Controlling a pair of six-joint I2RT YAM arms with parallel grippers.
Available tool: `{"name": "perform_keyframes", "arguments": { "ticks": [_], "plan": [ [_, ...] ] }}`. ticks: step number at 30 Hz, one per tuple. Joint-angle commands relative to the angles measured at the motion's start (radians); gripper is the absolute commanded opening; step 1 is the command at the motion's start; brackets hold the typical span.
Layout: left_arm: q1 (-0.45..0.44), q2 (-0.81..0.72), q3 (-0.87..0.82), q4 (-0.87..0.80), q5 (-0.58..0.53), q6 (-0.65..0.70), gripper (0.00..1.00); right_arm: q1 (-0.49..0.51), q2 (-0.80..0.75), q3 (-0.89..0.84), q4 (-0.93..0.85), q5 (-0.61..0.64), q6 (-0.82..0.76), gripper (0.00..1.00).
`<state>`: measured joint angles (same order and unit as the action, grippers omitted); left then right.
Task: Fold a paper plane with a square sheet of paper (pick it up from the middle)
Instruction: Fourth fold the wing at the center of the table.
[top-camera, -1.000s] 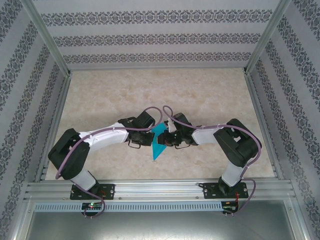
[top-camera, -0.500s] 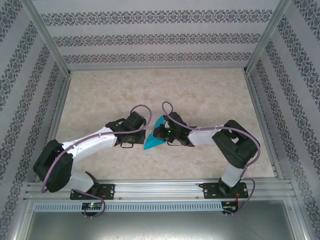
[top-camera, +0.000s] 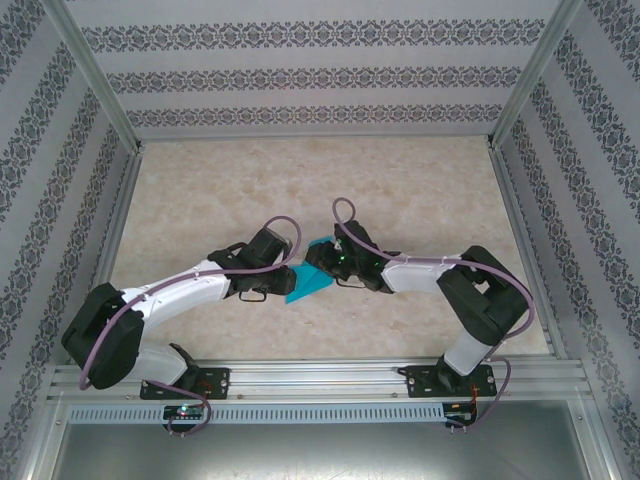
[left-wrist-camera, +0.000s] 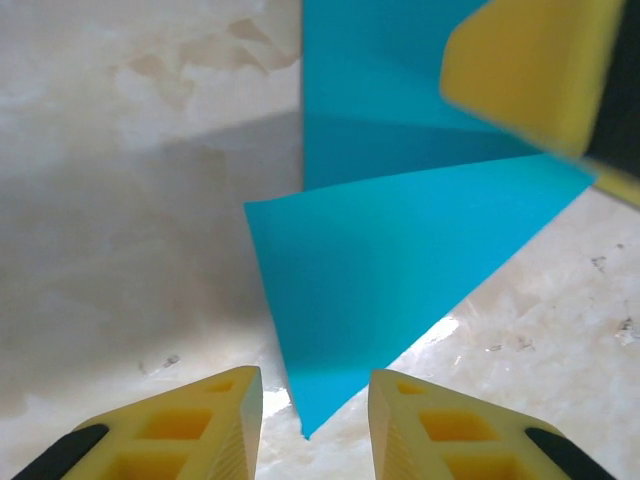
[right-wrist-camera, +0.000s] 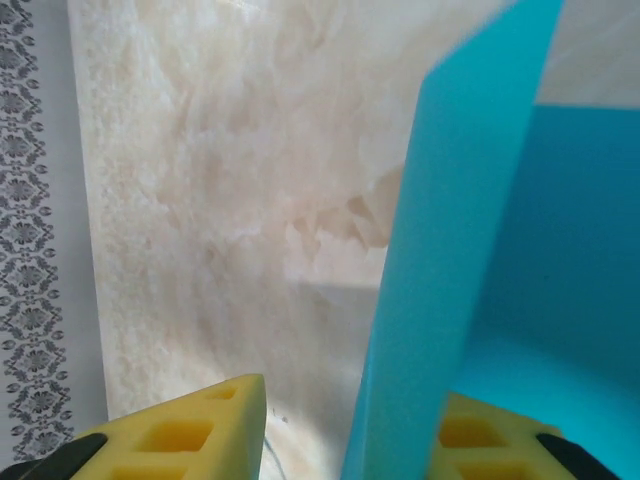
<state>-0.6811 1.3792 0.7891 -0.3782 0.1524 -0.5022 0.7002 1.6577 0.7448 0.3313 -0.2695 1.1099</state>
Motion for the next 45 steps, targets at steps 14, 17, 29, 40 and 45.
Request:
{"name": "perform_keyframes", "arguments": {
  "ticks": [14,17,29,40,45],
  "plan": [
    [-0.172,0.105,0.072,-0.031,-0.24,-0.062,0.41,-0.075,0.028,0.071,-0.062,-0.189,-0.095,0.33],
    [-0.179,0.13,0.089,-0.028,-0.233,-0.057,0.41,-0.082,0.022,0.067,-0.06,-0.184,-0.092,0.33],
    [-0.199,0.211,0.115,-0.029,-0.257,-0.082,0.39,-0.089,0.024,0.073,-0.057,-0.188,-0.085,0.32],
    [-0.232,0.228,0.084,-0.013,-0.331,-0.131,0.32,-0.091,0.024,0.079,-0.058,-0.192,-0.087,0.32],
    [-0.243,0.228,0.073,-0.008,-0.375,-0.14,0.35,-0.092,0.024,0.078,-0.057,-0.195,-0.088,0.32]
  ]
}}
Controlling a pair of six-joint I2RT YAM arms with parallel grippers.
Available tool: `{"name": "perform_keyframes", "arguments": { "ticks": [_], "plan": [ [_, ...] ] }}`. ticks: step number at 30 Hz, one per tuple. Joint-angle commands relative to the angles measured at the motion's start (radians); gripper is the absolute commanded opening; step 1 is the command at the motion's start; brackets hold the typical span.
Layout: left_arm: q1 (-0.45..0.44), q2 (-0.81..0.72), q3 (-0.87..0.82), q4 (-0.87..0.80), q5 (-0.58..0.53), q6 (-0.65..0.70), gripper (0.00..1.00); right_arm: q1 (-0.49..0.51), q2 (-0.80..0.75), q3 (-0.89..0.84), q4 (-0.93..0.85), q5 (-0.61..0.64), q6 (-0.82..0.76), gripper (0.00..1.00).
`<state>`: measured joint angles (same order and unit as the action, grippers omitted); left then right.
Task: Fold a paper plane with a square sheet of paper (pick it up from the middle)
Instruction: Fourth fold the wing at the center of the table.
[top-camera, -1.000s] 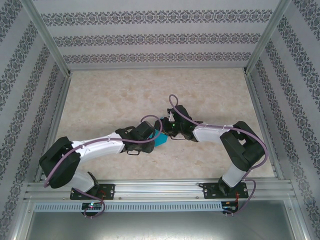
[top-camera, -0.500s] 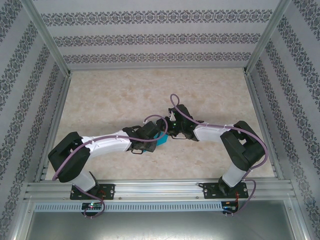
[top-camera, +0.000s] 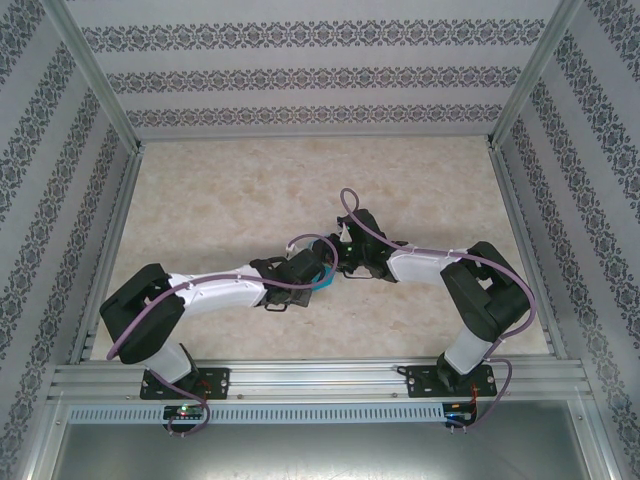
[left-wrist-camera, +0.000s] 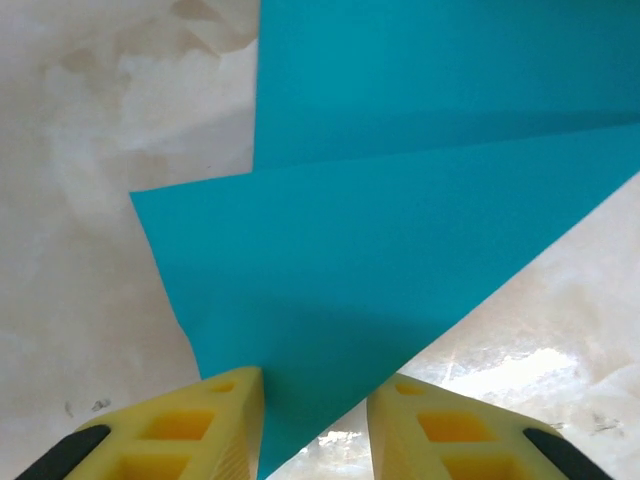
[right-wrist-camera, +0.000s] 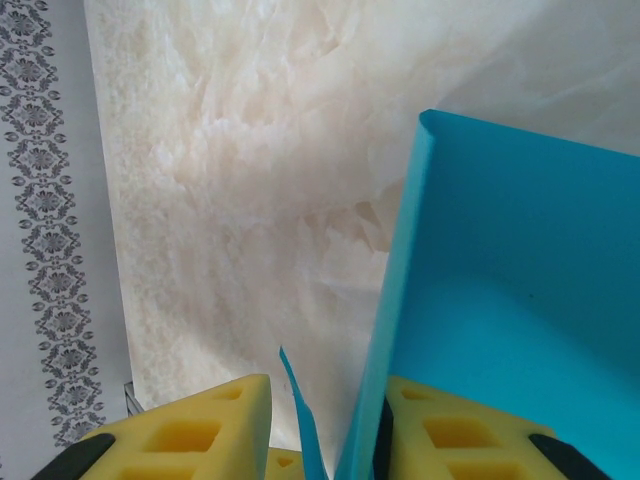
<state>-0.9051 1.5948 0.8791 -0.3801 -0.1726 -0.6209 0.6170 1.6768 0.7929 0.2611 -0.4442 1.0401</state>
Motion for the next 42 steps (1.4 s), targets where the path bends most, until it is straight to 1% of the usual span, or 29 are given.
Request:
{"name": "perform_keyframes", "arguments": {
  "ticks": [1,3,11,16,21,29,35,38,42],
  "plan": [
    [-0.02,0.013,-0.019,-0.008,-0.057,-0.023,0.35,-0.009,0.004,0.029,0.013,-0.02,-0.019,0.31],
    [-0.02,0.012,-0.025,-0.005,-0.057,-0.023,0.35,-0.009,0.004,0.031,0.016,-0.022,-0.019,0.28],
    [-0.023,0.03,-0.022,0.012,-0.054,-0.001,0.35,-0.008,0.003,0.042,0.015,-0.027,-0.013,0.28],
    [-0.023,0.026,-0.021,0.013,-0.063,0.0,0.32,-0.008,0.013,0.047,0.013,-0.033,-0.014,0.28],
    [-0.023,0.024,-0.018,0.007,-0.078,-0.003,0.25,-0.007,0.017,0.043,0.015,-0.036,-0.012,0.28],
    [-0.024,0.006,-0.023,0.009,-0.084,-0.005,0.23,-0.005,0.021,0.043,0.012,-0.041,-0.015,0.28],
    [-0.023,0.0,-0.025,0.012,-0.085,-0.005,0.22,-0.005,0.026,0.039,0.012,-0.04,-0.014,0.28],
    [-0.024,-0.005,-0.026,0.014,-0.085,-0.004,0.25,-0.005,0.027,0.041,0.011,-0.044,-0.015,0.28],
    [-0.024,-0.021,-0.034,0.021,-0.087,-0.005,0.24,-0.005,0.032,0.045,0.011,-0.048,-0.016,0.28]
  ]
}}
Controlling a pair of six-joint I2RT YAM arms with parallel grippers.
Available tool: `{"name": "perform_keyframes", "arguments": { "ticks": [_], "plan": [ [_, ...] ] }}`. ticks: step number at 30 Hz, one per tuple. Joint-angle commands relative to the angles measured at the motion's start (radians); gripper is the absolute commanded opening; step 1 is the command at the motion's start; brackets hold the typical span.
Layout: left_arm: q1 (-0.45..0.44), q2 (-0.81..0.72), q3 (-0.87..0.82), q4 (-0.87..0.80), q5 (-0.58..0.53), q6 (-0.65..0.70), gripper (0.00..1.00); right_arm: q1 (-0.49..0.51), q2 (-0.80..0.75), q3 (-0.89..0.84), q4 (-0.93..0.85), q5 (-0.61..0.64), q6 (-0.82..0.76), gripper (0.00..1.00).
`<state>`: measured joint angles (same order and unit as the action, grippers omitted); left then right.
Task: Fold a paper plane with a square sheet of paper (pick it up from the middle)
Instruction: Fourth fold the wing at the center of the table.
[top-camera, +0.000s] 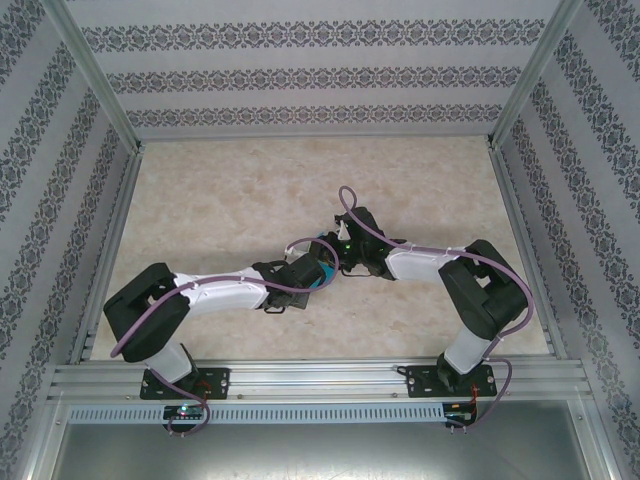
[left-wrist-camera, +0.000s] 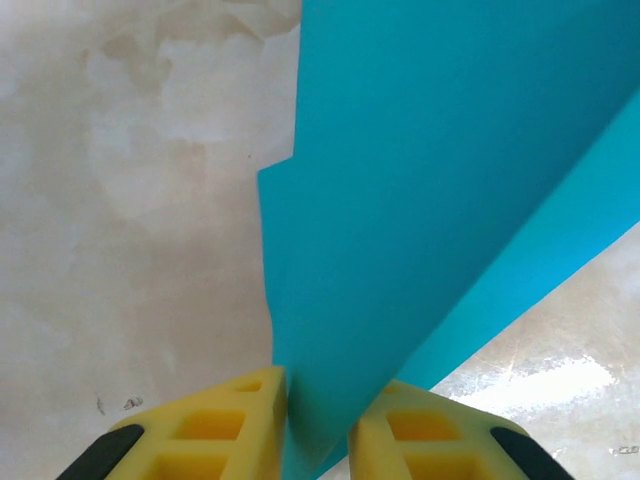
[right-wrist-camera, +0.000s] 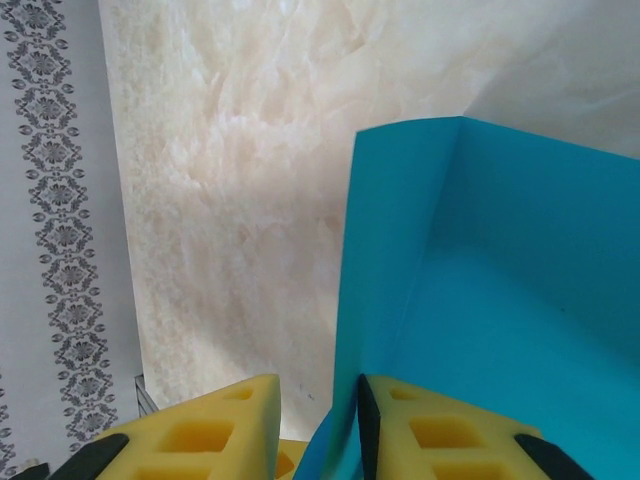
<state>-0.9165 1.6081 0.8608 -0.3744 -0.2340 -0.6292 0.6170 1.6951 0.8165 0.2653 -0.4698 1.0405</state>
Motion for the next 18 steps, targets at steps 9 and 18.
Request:
{"name": "perform_keyframes", "arguments": {
  "ticks": [9,18],
  "plan": [
    [-0.013,-0.014,-0.006,0.003,-0.02,0.004,0.21,-0.006,0.01,0.016,0.007,-0.018,-0.017,0.28],
    [-0.012,0.002,0.001,-0.013,-0.036,-0.009,0.22,-0.007,0.011,0.024,0.004,-0.02,-0.019,0.28]
  ]
}}
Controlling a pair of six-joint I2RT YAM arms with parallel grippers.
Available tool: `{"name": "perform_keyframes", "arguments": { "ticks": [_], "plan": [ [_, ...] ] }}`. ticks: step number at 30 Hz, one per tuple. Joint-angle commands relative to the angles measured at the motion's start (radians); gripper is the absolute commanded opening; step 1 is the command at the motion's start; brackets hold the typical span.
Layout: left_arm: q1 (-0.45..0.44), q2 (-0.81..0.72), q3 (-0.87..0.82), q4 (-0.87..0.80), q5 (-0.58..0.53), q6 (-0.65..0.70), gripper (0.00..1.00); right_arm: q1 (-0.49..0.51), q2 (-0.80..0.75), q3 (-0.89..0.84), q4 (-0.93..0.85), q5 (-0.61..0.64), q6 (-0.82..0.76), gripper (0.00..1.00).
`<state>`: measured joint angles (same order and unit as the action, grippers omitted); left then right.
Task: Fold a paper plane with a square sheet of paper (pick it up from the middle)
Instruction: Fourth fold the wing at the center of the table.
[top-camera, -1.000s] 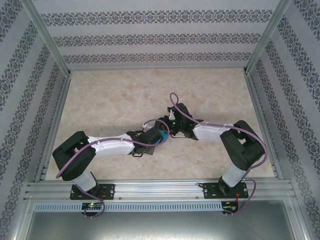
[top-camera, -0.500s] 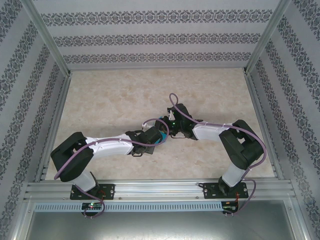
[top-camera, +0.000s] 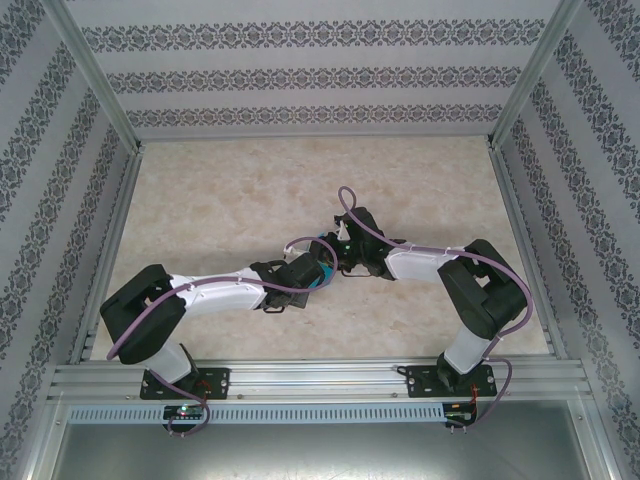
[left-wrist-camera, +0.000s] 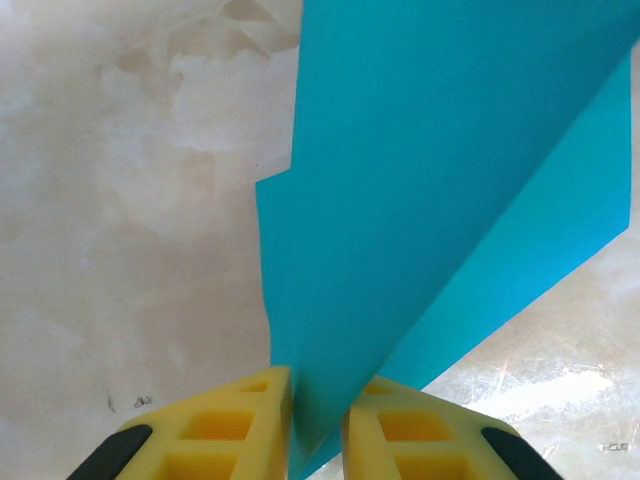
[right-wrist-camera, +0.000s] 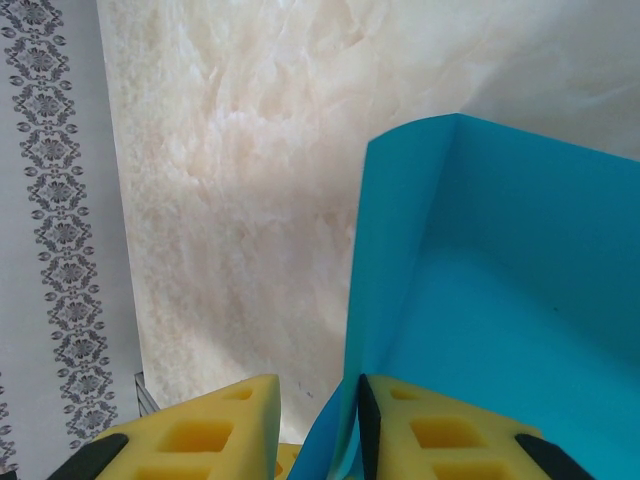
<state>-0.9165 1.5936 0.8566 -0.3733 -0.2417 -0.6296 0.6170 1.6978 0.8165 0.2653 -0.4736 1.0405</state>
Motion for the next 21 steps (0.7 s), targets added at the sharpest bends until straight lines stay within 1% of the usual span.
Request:
{"name": "perform_keyframes", "arguments": {
  "ticks": [1,6,10,17,21],
  "plan": [
    [-0.011,0.021,0.007,-0.017,-0.03,-0.009,0.22,-0.007,0.008,0.024,0.005,-0.017,-0.02,0.28],
    [-0.012,0.032,0.014,-0.024,-0.028,-0.008,0.22,-0.007,0.007,0.022,0.005,-0.017,-0.018,0.28],
    [-0.012,0.022,0.012,-0.014,-0.021,0.0,0.2,-0.008,0.007,0.022,0.005,-0.017,-0.019,0.28],
    [-0.012,0.009,0.0,-0.001,-0.02,0.001,0.11,-0.008,0.007,0.02,0.002,-0.017,-0.022,0.28],
    [-0.002,-0.002,-0.014,0.032,0.022,0.014,0.06,-0.011,-0.003,0.014,-0.004,-0.022,-0.028,0.29]
  ]
}}
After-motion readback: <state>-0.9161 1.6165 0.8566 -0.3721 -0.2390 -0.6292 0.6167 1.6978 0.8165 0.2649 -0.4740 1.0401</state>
